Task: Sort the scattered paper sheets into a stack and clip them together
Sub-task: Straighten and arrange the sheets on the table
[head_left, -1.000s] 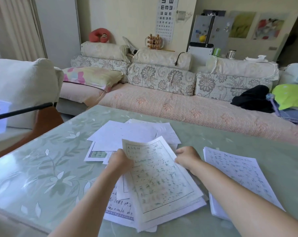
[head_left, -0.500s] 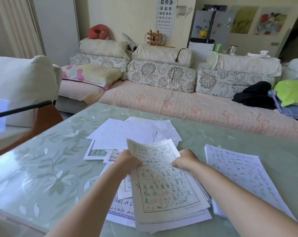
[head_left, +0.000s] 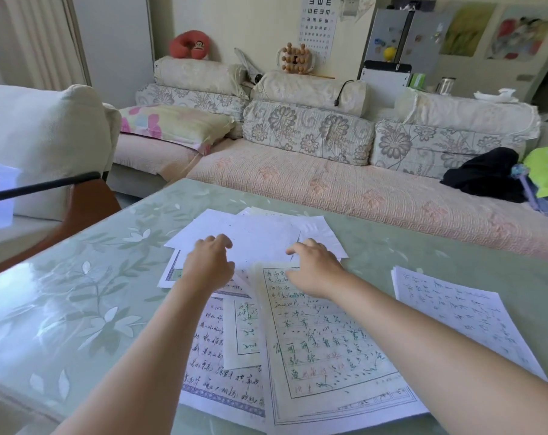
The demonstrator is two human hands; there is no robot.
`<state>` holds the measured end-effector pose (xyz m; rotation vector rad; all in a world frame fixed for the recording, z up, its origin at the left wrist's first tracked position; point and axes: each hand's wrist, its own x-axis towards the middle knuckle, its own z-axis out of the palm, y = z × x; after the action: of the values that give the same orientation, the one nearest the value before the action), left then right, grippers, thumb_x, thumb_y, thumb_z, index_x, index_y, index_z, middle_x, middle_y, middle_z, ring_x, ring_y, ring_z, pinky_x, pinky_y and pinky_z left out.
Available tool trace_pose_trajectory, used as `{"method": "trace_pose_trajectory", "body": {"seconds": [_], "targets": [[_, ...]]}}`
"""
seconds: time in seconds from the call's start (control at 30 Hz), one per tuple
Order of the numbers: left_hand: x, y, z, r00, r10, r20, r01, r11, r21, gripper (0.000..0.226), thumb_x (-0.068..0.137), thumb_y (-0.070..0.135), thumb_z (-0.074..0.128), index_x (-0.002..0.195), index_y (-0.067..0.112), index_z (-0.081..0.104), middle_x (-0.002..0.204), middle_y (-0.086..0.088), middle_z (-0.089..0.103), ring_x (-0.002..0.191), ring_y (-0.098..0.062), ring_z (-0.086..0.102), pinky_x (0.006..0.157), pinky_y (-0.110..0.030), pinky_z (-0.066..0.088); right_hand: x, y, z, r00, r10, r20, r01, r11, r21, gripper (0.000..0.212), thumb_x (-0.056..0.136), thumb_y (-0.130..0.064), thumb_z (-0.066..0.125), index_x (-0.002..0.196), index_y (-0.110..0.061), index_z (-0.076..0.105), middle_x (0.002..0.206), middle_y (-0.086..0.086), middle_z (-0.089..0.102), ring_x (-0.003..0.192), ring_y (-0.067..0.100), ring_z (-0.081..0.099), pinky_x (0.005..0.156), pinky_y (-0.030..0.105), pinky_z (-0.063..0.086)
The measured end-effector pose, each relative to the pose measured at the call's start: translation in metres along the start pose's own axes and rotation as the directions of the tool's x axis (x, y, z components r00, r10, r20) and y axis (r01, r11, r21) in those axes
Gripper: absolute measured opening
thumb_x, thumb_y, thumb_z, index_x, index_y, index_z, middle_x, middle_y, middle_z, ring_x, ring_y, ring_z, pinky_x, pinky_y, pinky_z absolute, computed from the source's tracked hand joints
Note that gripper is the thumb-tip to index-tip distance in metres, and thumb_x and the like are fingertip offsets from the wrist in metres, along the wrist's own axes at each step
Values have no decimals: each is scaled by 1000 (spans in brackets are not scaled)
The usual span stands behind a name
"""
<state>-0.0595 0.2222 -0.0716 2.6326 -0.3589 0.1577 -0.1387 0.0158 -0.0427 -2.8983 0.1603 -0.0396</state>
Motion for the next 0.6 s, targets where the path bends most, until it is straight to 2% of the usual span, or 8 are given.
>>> {"method": "trace_pose_trajectory", "body": {"seconds": [0.1,0.2,0.3,0.37,0.43,0.5,0.6], "targets": [[8,-30,3,999,7,49,-15,988,156,63,85,41,64,142,28,40,150,-1,36,140,-27,24,110,-40,29,27,-29,14,993,-115,41,116,993,-17,61,91,-46,57,145,-22,40,149,2,37,139,23,34,110,39,34],[12,-55,7,988,-81,131,67,992,111,86,79,66,60,151,33,26,162,2,14,150,-24,4,118,-43,13,50,-53,26,980,-175,92,183,979,-89,78,89,-60,55,151,-18,32,156,4,30,143,24,29,114,41,31],[19,-76,8,994,-85,74,74,987,143,85,77,75,54,148,34,32,158,7,26,147,-20,18,115,-40,20,77,-73,42,971,-160,180,190,968,-163,93,84,-75,48,153,-16,27,158,8,28,145,28,27,115,45,30],[24,-84,8,998,-54,-16,56,983,177,77,80,72,54,145,33,39,151,7,40,140,-20,30,110,-38,28,92,-80,51,970,-154,189,193,959,-208,94,81,-81,43,148,-16,33,151,10,40,138,30,38,109,46,36],[27,-88,10,997,-25,-74,38,983,179,68,82,69,54,140,34,46,142,6,48,133,-20,37,105,-36,32,103,-82,55,968,-203,145,239,924,-299,84,84,-79,40,139,-15,40,135,11,54,125,31,50,98,43,44],[30,-91,13,996,-4,-89,19,985,170,63,82,68,54,136,34,51,137,6,51,129,-19,38,103,-35,32,111,-82,55,954,-273,120,298,869,-395,76,90,-73,39,139,-15,39,124,12,61,115,32,57,89,40,47],[32,-95,13,999,2,-48,5,989,150,74,74,74,59,138,37,48,138,6,47,132,-20,34,107,-35,31,117,-85,54,934,-334,130,355,818,-453,69,96,-61,39,147,-15,31,122,12,62,111,33,59,88,42,50]]}}
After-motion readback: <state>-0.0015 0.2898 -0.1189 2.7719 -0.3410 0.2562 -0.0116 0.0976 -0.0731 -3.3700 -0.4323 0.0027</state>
